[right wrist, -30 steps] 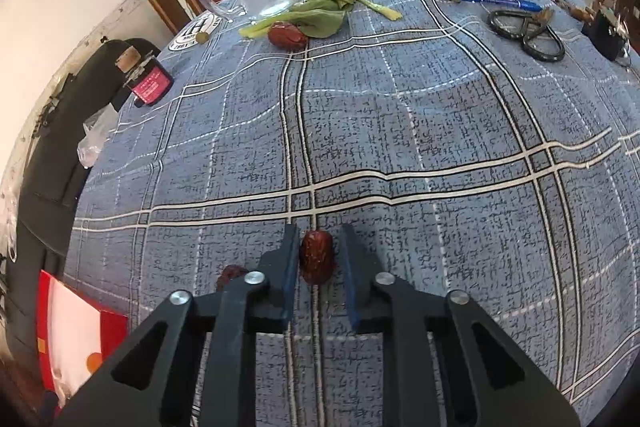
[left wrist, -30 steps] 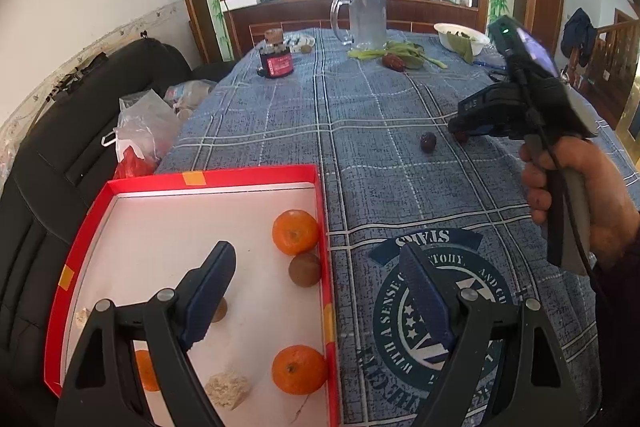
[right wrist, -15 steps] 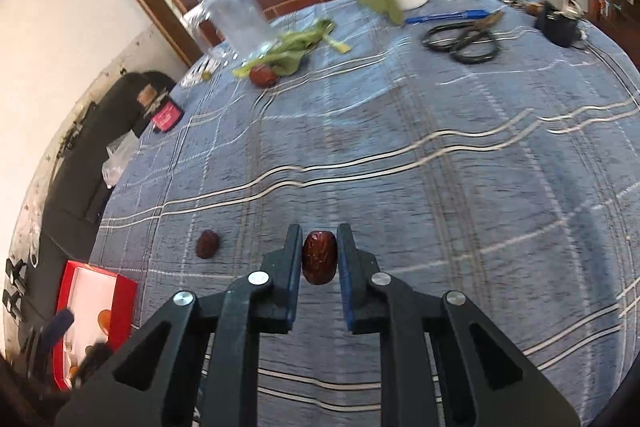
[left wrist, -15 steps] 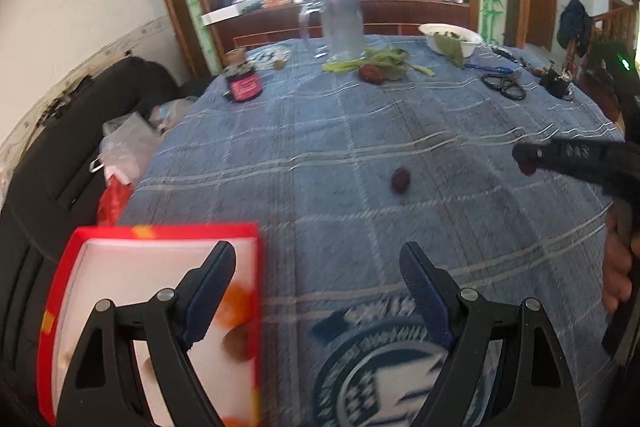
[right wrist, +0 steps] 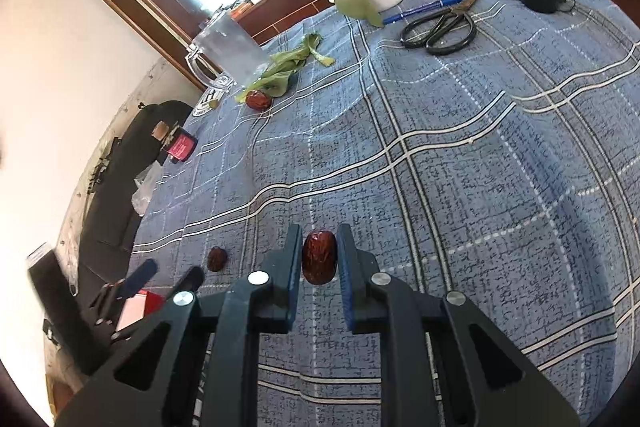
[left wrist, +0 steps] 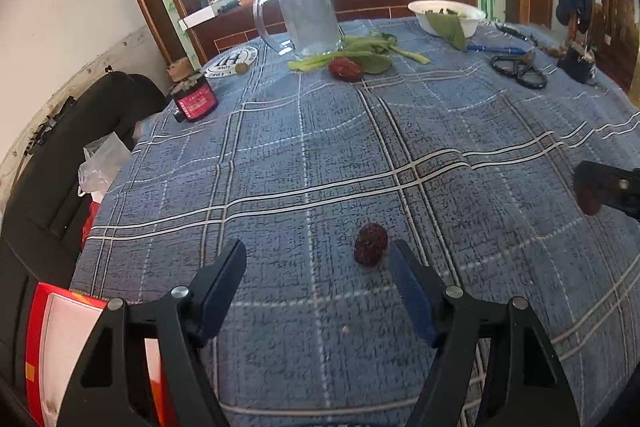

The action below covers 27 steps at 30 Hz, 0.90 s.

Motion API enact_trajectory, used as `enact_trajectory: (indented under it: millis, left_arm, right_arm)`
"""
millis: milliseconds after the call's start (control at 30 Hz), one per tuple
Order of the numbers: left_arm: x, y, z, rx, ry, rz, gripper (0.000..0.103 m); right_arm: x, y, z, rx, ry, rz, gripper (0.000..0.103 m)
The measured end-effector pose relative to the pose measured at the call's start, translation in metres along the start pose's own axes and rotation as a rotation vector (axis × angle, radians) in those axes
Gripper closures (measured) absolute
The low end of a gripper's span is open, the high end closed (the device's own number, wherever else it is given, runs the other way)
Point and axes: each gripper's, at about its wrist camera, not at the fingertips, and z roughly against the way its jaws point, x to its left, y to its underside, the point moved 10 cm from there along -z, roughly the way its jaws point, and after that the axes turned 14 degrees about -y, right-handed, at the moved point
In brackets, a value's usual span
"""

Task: Organize fruits
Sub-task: 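Grasp a red date with the right tool while the left tool grasps another date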

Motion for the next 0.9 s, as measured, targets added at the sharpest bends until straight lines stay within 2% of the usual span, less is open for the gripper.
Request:
enact_trajectory:
  millis: [167,267,333,367,400,600,733,833,900]
  left_arm:
    - [-0.013,-0.002,-0.004,-0.003,0.003,-0.032,0.035]
    - [-0.019,-0.002,-0.013,0.023,0.013,-0.052,0.055]
    - [-0.022,-0.003,-0.014,0.017,0.021,-0.056,0.062]
    - [-0.024,-0.004,-0.015,0.019,0.028,-0.063,0.072]
    - [-0.026,-0.005,-0.015,0.023,0.043,-0.062,0.087]
    - [-0.029,-0.003,-0.004,0.035,0.083,-0.023,0.087]
    - [-0.018,-0.004,0.037,-0.043,0.102,0.010,0.087]
    - [0.005,0.000,0.081,-0.117,0.103,0.046,0.087]
    - [0.035,0.010,0.113,-0.170,0.090,0.075,0.087]
  right_arm:
    - [0.006,0.001,0.001,-0.002,-0.019,0.000,0.084]
    - [0.006,0.003,0.000,0.005,-0.021,-0.007,0.084]
    - [0.006,0.003,0.000,0.004,-0.021,-0.008,0.084]
    - [0.006,0.003,0.000,0.003,-0.022,-0.007,0.084]
    - [0.006,0.002,0.000,0.003,-0.025,-0.007,0.084]
    - [0.006,0.003,-0.003,0.009,-0.019,0.002,0.084]
    - [0.012,0.000,-0.001,-0.003,-0.035,0.018,0.084]
    - [0.025,-0.003,0.005,-0.034,-0.069,0.060,0.084]
    - [0.039,-0.004,0.008,-0.055,-0.105,0.102,0.084]
